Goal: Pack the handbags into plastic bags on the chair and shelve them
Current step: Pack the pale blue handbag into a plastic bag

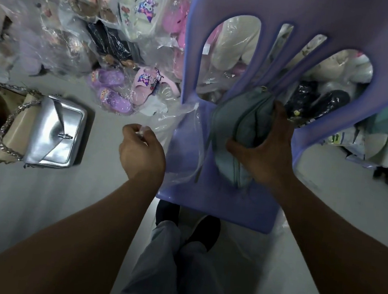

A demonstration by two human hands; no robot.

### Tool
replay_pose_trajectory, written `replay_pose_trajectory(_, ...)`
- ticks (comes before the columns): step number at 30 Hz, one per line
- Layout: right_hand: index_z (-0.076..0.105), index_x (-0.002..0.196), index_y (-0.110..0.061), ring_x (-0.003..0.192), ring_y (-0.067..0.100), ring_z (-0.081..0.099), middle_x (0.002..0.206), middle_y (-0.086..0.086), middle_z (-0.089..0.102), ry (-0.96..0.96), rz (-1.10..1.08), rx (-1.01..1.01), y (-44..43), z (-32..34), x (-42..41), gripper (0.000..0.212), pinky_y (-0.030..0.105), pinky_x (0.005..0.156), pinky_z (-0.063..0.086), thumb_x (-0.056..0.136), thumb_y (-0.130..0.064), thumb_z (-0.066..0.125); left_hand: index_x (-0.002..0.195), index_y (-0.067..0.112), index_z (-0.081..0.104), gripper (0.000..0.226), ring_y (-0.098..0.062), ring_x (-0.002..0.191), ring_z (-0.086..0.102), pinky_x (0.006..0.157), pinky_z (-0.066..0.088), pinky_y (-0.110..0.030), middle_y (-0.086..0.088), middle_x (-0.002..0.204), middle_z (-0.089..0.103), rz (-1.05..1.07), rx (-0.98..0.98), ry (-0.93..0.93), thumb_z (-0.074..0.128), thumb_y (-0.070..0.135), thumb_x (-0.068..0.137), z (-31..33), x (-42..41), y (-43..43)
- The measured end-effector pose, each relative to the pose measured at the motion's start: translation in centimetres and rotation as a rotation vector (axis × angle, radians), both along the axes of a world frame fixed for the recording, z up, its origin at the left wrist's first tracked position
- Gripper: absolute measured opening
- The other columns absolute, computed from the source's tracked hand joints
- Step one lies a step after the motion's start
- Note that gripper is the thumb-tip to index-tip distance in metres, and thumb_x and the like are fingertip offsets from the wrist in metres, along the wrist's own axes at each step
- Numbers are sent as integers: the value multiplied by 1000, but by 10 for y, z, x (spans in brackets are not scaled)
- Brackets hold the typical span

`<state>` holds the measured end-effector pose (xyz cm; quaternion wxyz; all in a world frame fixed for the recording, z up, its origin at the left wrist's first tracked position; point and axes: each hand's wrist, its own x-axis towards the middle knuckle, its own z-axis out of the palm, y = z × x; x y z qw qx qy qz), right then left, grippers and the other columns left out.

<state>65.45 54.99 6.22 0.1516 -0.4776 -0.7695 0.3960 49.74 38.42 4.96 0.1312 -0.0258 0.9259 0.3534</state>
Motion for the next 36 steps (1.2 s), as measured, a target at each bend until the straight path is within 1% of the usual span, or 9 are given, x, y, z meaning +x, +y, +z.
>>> replay_pose_trajectory(11, 26, 153, -23, 116, 37, 46, 128, 13, 46, -269, 362, 153, -46, -9, 9, 122, 48, 96, 47, 45, -69, 63, 106, 30, 63, 17, -23, 94, 66, 89, 52, -35, 3, 94, 70, -260, 181, -233, 50, 40, 99, 19, 25, 38)
replay_pose_trajectory(15, 33, 151, -19, 117, 36, 49, 128, 14, 50, -354, 379, 164, -60, -22, 9, 121, 42, 107, 24, 44, -67, 65, 117, 26, 67, 28, -25, 94, 65, 83, 50, -34, -5, 100, 71, -666, 140, 21, 47, 34, 101, 20, 32, 44)
replay_pose_trajectory(18, 39, 146, -18, 120, 31, 47, 129, 7, 51, -384, 421, 163, -58, -26, 1, 111, 42, 107, 35, 50, -70, 62, 121, 29, 66, 39, -29, 98, 59, 77, 51, -40, -6, 104, 62, -1018, 25, 148, 44, 34, 90, 20, 36, 42)
replay_pose_trajectory(21, 47, 130, -17, 116, 23, 49, 122, 0, 54, -251, 242, 41, -52, -21, -4, 89, 35, 98, 41, 57, -59, 73, 122, 33, 68, 44, -28, 97, 58, 61, 42, -30, -4, 104, 56, -1160, -113, 267, 65, 18, 81, 25, 40, 34)
replay_pose_trajectory(23, 39, 124, -21, 111, 21, 53, 118, -2, 55, -135, 64, -74, -46, -17, -6, 79, 32, 90, 44, 61, -47, 80, 115, 31, 72, 40, -30, 95, 59, 56, 37, -28, -3, 104, 59, -1217, -151, 367, 67, 15, 79, 27, 41, 31)
replay_pose_trajectory(26, 10, 147, -38, 122, 26, 56, 131, -1, 56, -152, 64, -89, -37, -17, -11, 103, 51, 102, 46, 63, -54, 67, 101, 27, 76, 35, -26, 91, 58, 52, 36, -23, 1, 103, 63, -1287, -133, 461, 50, 25, 78, 30, 40, 33)
replay_pose_trajectory(28, -5, 153, -48, 123, 31, 54, 132, 3, 54, -203, 166, -47, -33, -22, -11, 104, 59, 103, 42, 69, -54, 57, 94, 26, 76, 38, -24, 91, 59, 53, 47, -28, 4, 104, 65, -1312, -103, 436, 42, 31, 77, 33, 40, 35)
replay_pose_trajectory(33, 35, 153, -26, 131, 30, 47, 139, 7, 52, -149, 106, -23, -28, -23, -9, 96, 47, 111, 38, 66, -59, 60, 102, 20, 76, 31, -27, 95, 66, 76, 52, -40, 2, 110, 71, -1275, 119, 415, 50, 32, 90, 34, 34, 32)
replay_pose_trajectory(36, 40, 147, -21, 134, 22, 48, 143, 3, 50, 1, -30, -98, -26, -11, -11, 117, 40, 112, 40, 45, -66, 76, 109, 15, 67, 29, -33, 106, 58, 88, 42, -42, -10, 114, 64, -757, 39, 406, 47, 31, 96, 34, 32, 32)
